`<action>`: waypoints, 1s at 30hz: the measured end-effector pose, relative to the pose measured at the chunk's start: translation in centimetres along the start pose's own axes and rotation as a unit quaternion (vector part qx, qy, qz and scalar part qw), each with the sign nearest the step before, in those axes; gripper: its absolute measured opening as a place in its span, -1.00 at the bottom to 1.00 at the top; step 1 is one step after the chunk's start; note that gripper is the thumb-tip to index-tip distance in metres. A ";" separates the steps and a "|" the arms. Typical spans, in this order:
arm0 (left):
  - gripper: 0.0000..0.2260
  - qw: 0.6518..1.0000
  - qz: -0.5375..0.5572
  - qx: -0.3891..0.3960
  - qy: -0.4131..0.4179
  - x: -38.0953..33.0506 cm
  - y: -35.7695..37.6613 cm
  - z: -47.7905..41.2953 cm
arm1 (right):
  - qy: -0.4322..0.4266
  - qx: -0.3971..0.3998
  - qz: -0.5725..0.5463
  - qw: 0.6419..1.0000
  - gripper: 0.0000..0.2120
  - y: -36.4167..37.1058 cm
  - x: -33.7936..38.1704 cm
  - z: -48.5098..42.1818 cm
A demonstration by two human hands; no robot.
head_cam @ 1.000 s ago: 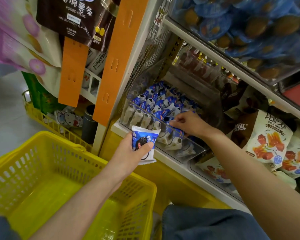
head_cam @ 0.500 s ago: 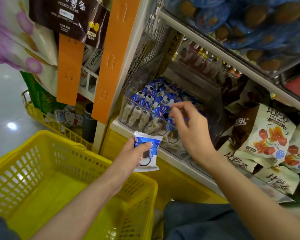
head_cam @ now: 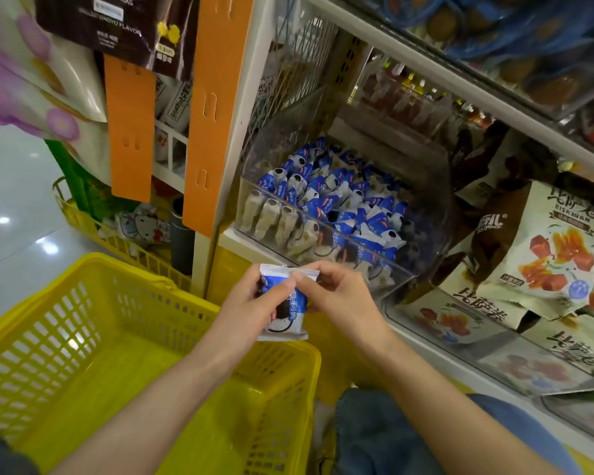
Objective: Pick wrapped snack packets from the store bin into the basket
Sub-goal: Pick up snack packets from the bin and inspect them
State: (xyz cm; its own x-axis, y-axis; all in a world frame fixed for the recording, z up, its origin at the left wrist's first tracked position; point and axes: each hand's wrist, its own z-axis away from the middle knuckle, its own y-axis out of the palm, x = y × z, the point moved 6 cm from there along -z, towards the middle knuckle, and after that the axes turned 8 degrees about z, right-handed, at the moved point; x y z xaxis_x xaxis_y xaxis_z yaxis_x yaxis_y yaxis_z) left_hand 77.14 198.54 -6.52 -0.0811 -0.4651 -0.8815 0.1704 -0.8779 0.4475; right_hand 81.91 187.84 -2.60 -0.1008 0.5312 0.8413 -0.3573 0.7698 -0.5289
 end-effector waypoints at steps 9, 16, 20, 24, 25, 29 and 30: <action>-0.80 0.999 -0.016 -0.038 -0.006 0.1 -1.1 -0.3 | -0.246 -0.104 0.301 0.915 -0.94 0.0 3.0 1.4; -0.63 0.998 -0.008 -0.031 -0.061 0.7 -1.3 0.0 | -0.065 -0.120 0.068 0.988 -0.92 -1.9 1.4 0.3; -0.76 0.994 0.007 -0.112 -0.005 -0.4 -2.8 0.2 | 0.051 -0.021 0.016 0.998 -0.90 -1.3 -0.1 -0.2; -0.92 0.992 -0.015 -0.121 0.045 -1.6 -3.6 0.4 | 0.094 0.138 0.066 0.984 -0.69 1.4 -1.3 0.8; -0.91 0.991 -0.025 -0.116 0.056 -1.8 -3.5 0.5 | 0.082 0.151 0.098 0.980 -0.66 1.7 -1.3 0.9; -0.87 0.987 -0.073 -0.114 0.090 -2.2 -3.7 0.7 | -0.006 0.139 0.186 0.973 -0.45 2.0 -0.4 0.8; -0.85 0.985 -0.095 -0.109 0.096 -2.3 -3.7 0.8 | -0.025 0.129 0.173 0.976 -0.47 2.0 0.1 0.8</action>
State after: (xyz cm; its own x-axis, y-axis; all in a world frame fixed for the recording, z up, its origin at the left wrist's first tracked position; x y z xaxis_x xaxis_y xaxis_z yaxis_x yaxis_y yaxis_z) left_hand 75.95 202.78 -6.00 0.0515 -0.2457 -0.9680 0.3789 -0.8920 0.2466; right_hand 80.41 189.18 -3.50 -0.2996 0.7207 0.6252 -0.5156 0.4291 -0.7417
